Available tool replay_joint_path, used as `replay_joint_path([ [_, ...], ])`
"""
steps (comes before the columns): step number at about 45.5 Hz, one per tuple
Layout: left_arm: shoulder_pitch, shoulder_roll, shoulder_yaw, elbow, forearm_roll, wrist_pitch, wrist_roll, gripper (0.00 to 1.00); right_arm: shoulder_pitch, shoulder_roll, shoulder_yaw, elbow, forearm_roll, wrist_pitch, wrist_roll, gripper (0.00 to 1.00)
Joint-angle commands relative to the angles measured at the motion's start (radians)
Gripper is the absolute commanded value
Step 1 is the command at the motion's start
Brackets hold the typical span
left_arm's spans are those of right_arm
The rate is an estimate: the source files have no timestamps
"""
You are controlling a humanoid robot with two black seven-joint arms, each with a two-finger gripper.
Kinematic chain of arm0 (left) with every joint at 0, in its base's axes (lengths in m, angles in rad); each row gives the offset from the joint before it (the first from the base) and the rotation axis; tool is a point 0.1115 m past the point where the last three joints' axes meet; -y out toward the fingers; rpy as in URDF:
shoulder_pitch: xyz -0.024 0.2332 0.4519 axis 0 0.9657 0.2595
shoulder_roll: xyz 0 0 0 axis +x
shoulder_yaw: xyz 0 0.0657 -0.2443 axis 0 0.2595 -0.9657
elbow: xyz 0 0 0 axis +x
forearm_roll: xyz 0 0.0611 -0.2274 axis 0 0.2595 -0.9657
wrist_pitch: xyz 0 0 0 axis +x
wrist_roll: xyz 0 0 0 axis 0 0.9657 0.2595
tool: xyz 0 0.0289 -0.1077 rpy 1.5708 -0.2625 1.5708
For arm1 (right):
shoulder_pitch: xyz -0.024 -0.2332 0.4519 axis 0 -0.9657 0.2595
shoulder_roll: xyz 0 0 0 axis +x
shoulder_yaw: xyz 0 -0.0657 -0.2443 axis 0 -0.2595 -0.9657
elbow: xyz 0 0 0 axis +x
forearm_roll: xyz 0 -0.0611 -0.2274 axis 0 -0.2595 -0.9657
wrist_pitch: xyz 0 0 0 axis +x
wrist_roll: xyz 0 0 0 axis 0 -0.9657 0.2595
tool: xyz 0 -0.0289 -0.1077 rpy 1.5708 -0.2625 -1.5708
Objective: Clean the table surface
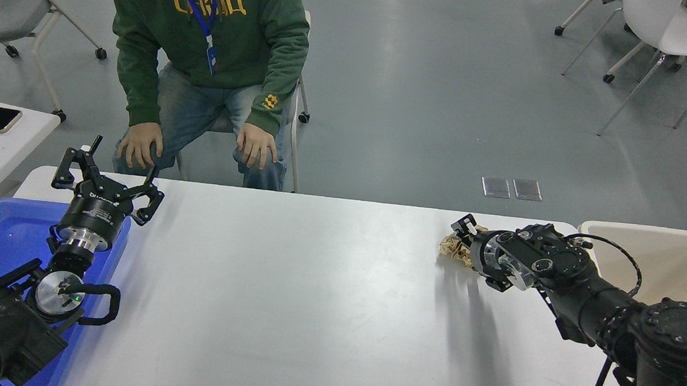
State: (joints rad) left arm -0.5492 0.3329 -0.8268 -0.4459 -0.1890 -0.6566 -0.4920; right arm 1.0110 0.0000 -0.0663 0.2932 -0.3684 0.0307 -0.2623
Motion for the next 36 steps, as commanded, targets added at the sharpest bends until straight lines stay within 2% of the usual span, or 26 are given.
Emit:
replay_joint_path([
  [1,0.000,0.000,0.000,-0.001,-0.001,0.000,0.000,1.00,0.000,0.000,-0.004,0.018,-0.018,0.006,0.000,0.26],
  [8,0.000,0.000,0.000,-0.001,-0.001,0.000,0.000,1.00,0.000,0.000,-0.013,0.018,-0.018,0.012,0.000,0.08],
  [10,0.000,0.000,0.000,0.000,0.000,0.000,0.000,1.00,0.000,0.000,-0.015,0.018,-0.018,0.015,0.000,0.00],
  [36,0.000,0.001,0.000,-0.001,-0.001,0.000,0.001,1.00,0.011,0.000,-0.013,0.018,-0.006,0.046,0.000,0.00],
])
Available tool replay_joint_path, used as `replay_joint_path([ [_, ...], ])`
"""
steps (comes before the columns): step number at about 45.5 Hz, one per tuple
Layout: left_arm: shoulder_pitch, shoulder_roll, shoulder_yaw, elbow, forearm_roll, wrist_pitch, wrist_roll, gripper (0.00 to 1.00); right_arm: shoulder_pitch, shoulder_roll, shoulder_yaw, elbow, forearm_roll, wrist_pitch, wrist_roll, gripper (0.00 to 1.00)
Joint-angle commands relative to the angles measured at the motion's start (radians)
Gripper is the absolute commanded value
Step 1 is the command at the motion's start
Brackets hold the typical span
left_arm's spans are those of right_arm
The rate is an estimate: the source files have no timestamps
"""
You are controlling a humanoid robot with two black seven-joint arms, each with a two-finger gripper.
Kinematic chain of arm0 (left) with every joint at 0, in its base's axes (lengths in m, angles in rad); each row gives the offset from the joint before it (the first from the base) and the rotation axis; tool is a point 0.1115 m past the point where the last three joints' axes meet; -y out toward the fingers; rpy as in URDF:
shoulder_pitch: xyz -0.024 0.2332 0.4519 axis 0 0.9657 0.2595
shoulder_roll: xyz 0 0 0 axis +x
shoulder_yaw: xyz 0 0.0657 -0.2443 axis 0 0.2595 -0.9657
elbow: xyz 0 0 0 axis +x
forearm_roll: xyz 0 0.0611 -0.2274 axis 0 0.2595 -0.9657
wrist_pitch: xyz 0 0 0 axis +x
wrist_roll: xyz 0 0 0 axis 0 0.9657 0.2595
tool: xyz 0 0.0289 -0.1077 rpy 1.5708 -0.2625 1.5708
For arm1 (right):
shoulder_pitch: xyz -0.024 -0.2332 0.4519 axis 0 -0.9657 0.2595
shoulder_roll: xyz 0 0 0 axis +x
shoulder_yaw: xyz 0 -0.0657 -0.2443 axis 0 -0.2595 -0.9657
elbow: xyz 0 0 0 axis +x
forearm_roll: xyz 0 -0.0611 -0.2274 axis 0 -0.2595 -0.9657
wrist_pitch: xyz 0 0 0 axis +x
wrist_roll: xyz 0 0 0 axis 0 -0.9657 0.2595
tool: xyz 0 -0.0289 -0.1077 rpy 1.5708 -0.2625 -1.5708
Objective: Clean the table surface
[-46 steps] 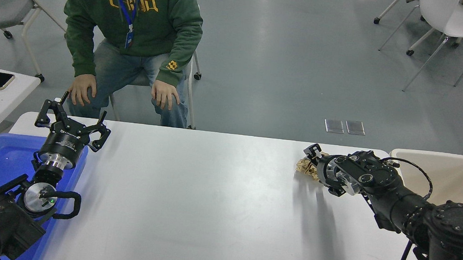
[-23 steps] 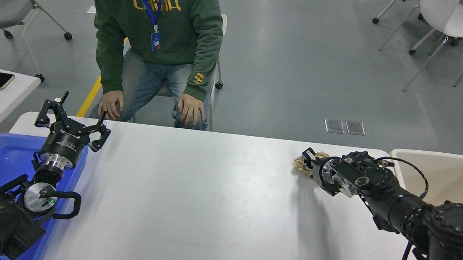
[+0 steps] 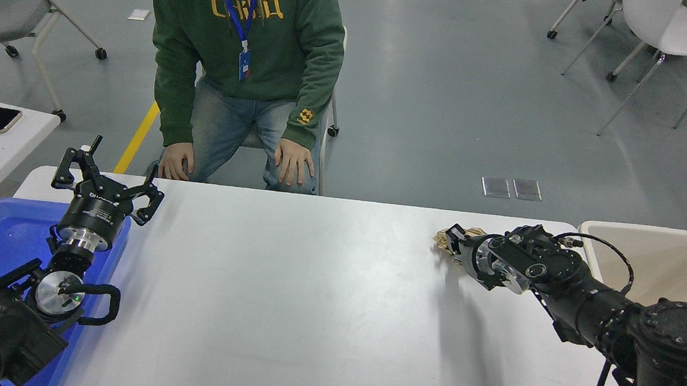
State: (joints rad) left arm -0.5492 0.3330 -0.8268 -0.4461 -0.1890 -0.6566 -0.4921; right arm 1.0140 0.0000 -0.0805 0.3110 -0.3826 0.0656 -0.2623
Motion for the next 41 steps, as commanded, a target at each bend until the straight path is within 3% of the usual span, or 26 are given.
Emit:
replay_joint_path([
  [1,0.000,0.000,0.000,0.000,-0.001,0.000,0.000,1.00,0.009,0.000,0.001,0.002,0.008,0.014,-0.002,0.00],
  [18,0.000,0.000,0.000,0.000,0.000,0.000,0.000,1.00,0.026,0.000,0.048,0.062,0.016,0.088,0.000,0.00],
  [31,0.000,0.000,0.000,0.000,-0.001,0.000,0.000,1.00,0.067,-0.003,0.140,0.217,0.016,0.088,0.000,0.00],
  [41,0.000,0.000,0.000,0.000,0.000,0.000,0.000,1.00,0.098,-0.124,0.185,0.342,0.016,0.088,0.000,0.00],
])
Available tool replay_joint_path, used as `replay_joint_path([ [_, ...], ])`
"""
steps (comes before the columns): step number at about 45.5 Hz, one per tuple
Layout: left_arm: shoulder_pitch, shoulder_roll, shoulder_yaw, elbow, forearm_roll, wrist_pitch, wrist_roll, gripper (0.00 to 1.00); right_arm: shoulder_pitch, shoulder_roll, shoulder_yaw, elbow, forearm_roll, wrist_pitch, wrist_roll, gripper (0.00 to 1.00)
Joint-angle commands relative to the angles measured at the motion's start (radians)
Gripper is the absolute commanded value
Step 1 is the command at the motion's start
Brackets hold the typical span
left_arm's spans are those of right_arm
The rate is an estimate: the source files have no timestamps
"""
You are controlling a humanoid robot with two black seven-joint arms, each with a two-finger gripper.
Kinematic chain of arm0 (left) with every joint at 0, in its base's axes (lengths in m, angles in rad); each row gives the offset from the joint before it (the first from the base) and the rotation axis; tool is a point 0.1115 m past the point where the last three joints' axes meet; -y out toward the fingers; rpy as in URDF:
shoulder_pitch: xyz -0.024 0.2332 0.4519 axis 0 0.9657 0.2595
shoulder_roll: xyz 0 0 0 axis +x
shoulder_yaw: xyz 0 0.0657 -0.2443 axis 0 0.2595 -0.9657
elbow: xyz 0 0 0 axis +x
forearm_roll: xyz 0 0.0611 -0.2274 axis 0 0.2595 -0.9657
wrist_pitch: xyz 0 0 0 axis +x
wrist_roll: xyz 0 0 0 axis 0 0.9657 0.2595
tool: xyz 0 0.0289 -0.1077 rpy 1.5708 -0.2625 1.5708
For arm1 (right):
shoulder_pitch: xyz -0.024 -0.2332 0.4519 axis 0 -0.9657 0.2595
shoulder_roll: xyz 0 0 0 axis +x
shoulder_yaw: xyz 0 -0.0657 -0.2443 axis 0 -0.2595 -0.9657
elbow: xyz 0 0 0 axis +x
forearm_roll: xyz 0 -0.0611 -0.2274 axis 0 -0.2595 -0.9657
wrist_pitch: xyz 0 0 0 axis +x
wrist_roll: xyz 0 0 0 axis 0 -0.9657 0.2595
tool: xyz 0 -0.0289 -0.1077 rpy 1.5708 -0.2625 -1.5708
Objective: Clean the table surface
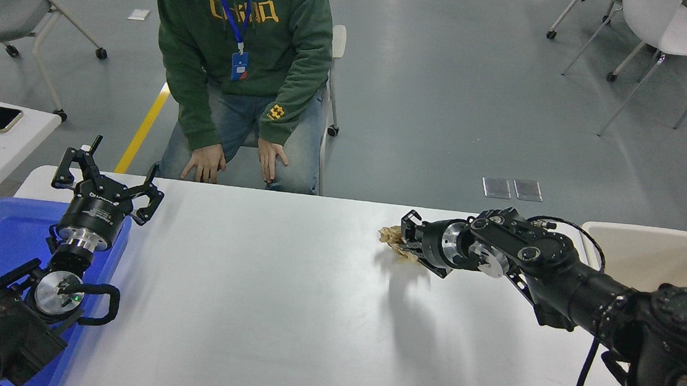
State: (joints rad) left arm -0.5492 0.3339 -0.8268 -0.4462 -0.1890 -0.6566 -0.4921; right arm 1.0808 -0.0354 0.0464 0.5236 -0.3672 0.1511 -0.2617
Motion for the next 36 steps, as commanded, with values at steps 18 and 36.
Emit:
replay_joint_path([
  [18,0.000,-0.001,0.000,0.000,0.000,0.000,0.000,1.00,0.050,-0.394,0.185,0.427,0.028,0.031,-0.001,0.00],
  [36,0.000,-0.001,0.000,0.000,0.000,0.000,0.000,1.00,0.047,-0.661,0.305,0.650,0.099,0.064,-0.001,0.00],
])
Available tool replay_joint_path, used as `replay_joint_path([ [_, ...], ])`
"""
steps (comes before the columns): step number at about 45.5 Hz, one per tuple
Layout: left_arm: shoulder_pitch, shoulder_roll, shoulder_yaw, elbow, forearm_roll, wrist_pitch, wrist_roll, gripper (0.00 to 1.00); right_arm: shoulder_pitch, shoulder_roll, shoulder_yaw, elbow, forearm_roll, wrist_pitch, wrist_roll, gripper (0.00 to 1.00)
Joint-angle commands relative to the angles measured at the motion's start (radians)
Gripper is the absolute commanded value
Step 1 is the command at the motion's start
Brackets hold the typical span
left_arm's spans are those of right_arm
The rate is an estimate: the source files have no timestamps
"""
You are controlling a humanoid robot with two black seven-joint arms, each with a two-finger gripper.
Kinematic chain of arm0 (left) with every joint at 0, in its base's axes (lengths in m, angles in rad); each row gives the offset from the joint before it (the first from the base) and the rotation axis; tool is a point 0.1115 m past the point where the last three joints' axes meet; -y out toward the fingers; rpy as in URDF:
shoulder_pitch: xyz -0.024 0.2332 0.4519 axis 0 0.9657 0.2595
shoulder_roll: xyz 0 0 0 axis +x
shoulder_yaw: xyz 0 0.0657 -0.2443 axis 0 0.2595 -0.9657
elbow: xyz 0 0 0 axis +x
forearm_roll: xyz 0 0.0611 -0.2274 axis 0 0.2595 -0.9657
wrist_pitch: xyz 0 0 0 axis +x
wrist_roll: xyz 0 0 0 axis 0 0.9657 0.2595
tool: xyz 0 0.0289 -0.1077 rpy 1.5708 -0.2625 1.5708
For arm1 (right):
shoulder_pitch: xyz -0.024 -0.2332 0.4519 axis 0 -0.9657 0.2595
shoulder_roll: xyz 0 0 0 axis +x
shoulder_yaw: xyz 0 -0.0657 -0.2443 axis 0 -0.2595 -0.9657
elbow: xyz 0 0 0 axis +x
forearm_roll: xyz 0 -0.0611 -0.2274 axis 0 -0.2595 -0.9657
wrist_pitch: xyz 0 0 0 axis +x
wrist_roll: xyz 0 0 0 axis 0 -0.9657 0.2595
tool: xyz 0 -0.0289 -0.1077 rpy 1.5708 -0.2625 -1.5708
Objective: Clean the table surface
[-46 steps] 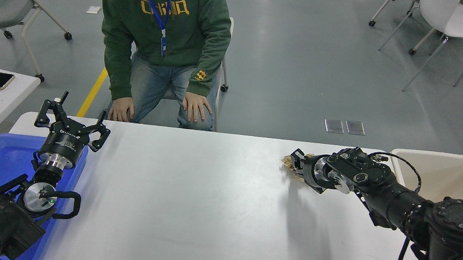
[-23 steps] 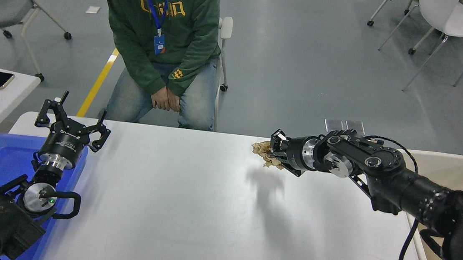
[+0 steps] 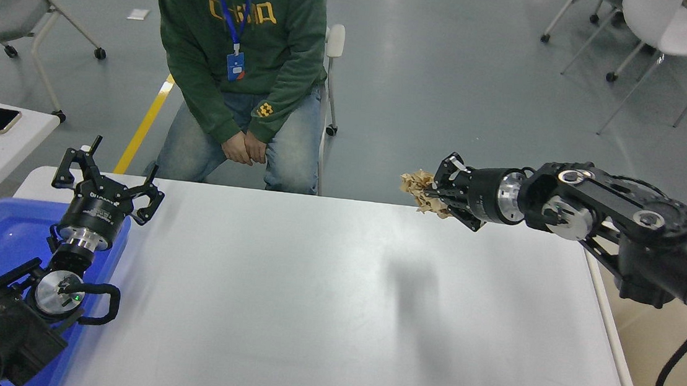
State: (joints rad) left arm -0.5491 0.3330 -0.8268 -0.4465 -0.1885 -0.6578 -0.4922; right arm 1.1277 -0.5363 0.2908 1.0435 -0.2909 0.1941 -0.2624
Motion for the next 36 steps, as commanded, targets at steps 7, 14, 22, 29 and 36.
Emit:
replay_joint_path([
  [7,0.000,0.000,0.000,0.000,0.000,0.001,0.000,1.00,0.000,-0.208,0.062,0.167,0.022,0.030,0.000,0.00],
  [14,0.000,0.000,0.000,0.000,0.000,0.001,0.000,1.00,0.001,-0.255,0.065,0.197,0.024,0.047,0.000,0.00],
  [22,0.000,0.000,0.000,0.000,0.000,0.000,0.000,1.00,0.001,-0.300,0.065,0.234,0.024,0.053,-0.003,0.00],
  [29,0.000,0.000,0.000,0.000,0.000,0.000,0.001,1.00,0.003,-0.320,0.064,0.245,0.024,0.061,-0.004,0.00],
  [36,0.000,0.001,0.000,0.000,0.000,0.000,0.000,1.00,0.003,-0.321,0.064,0.245,0.024,0.062,-0.004,0.00],
])
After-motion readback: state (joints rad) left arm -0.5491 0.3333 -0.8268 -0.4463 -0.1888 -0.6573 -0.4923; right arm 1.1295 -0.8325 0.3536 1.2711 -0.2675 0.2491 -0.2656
